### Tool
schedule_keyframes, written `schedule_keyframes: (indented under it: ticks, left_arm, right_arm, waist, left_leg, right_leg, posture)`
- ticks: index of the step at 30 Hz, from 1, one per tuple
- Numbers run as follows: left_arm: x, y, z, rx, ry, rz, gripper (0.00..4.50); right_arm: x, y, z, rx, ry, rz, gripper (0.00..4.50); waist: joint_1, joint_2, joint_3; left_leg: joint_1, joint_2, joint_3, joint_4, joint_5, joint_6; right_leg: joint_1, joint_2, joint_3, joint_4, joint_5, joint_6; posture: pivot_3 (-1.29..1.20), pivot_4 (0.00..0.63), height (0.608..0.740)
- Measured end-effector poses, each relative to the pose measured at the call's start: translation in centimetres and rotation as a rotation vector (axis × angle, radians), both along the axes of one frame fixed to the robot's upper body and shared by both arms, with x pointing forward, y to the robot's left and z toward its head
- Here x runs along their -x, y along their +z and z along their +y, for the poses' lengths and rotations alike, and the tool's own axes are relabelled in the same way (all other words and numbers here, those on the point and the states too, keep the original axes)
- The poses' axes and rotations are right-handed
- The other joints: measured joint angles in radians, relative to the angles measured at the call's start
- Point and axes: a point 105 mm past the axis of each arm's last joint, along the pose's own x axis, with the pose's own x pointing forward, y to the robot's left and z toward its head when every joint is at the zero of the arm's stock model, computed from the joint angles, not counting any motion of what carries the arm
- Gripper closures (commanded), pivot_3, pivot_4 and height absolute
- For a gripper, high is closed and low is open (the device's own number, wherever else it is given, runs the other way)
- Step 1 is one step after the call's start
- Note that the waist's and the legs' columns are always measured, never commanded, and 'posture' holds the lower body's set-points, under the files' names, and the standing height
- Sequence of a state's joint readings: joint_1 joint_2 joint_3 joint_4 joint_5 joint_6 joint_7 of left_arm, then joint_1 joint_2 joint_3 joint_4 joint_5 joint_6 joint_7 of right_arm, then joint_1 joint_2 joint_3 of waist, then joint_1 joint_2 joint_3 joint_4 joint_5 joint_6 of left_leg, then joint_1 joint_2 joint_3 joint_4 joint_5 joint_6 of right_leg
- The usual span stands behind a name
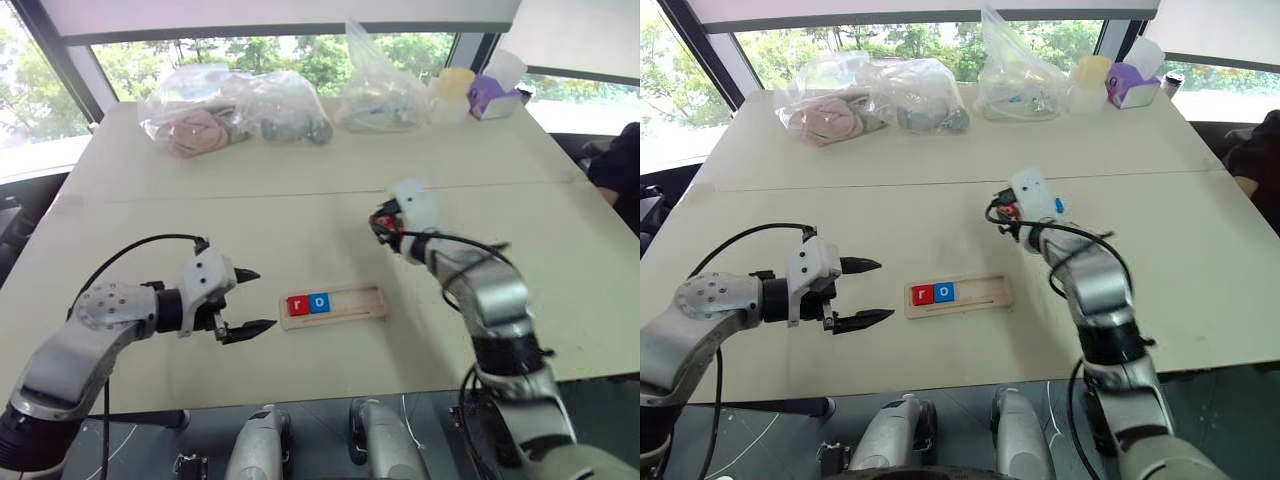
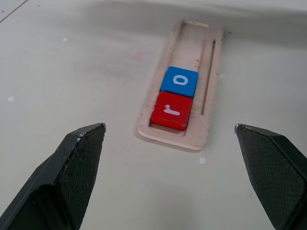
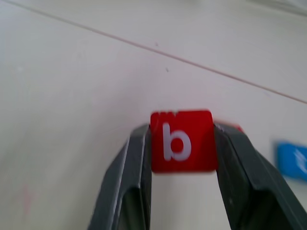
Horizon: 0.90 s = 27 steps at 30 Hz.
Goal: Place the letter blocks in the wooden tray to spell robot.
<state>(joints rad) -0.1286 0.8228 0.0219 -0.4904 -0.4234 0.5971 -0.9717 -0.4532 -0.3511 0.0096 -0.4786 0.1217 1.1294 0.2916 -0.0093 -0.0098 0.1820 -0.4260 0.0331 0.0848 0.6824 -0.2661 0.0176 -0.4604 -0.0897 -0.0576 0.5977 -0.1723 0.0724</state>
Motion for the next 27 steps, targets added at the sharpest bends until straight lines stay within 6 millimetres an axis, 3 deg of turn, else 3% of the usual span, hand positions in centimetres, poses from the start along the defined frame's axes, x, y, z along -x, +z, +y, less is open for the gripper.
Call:
schedule_keyframes:
  ticks: [3,7,11,23,27]
  left_arm:
    - [-0.3,0.2,0.0,0.005,-0.012,-0.013,0.00]
    - [-0.9,1.5,-0.3,0.014,-0.058,-0.070,0.00]
    - [-1.2,1.8,-0.7,0.017,-0.096,-0.082,0.00]
    - [-1.2,1.5,-1.0,0.005,-0.115,-0.088,0.00]
    - [-1.2,1.2,-1.2,-0.001,-0.119,-0.082,0.00]
  right_arm:
    - [2.9,-1.3,-2.1,0.007,-0.092,0.082,3.30]
    - [4.6,-1.4,-3.2,-0.035,-0.182,0.117,3.30]
    - [6.5,-4.4,-3.9,-0.023,-0.221,0.231,3.30]
    - [6.4,-6.3,-3.7,-0.064,-0.272,0.275,3.30]
    - [6.4,-6.5,-3.5,-0.059,-0.256,0.284,1.35]
  waist:
    - [-0.003,0.000,0.000]
    - [-0.006,0.000,0.000]
    - [-0.002,0.001,0.000]
    - [-0.004,0.001,0.000]
    - [-0.004,0.001,0.000]
  left_leg:
    - [0.000,0.001,0.001,0.001,0.000,-0.001]
    - [0.001,0.001,0.000,0.001,0.001,-0.001]
    - [-0.001,0.000,0.000,0.000,0.001,-0.001]
    - [0.000,0.000,0.000,0.000,0.001,-0.001]
    - [0.000,0.000,0.000,0.000,0.001,-0.001]
  right_leg:
    - [-0.001,-0.001,0.000,-0.001,0.001,-0.002]
    - [-0.001,0.000,0.000,-0.001,0.001,-0.002]
    - [-0.002,0.001,0.000,-0.001,0.003,-0.004]
    - [-0.002,0.001,0.000,-0.002,0.003,-0.004]
    - [-0.002,0.001,0.000,-0.002,0.003,-0.004]
  posture:
    - [0.00,0.150,0.740]
    - [0.00,0.150,0.740]
    - [0.00,0.150,0.740]
    - [0.00,0.150,0.740]
    - [0.00,0.150,0.740]
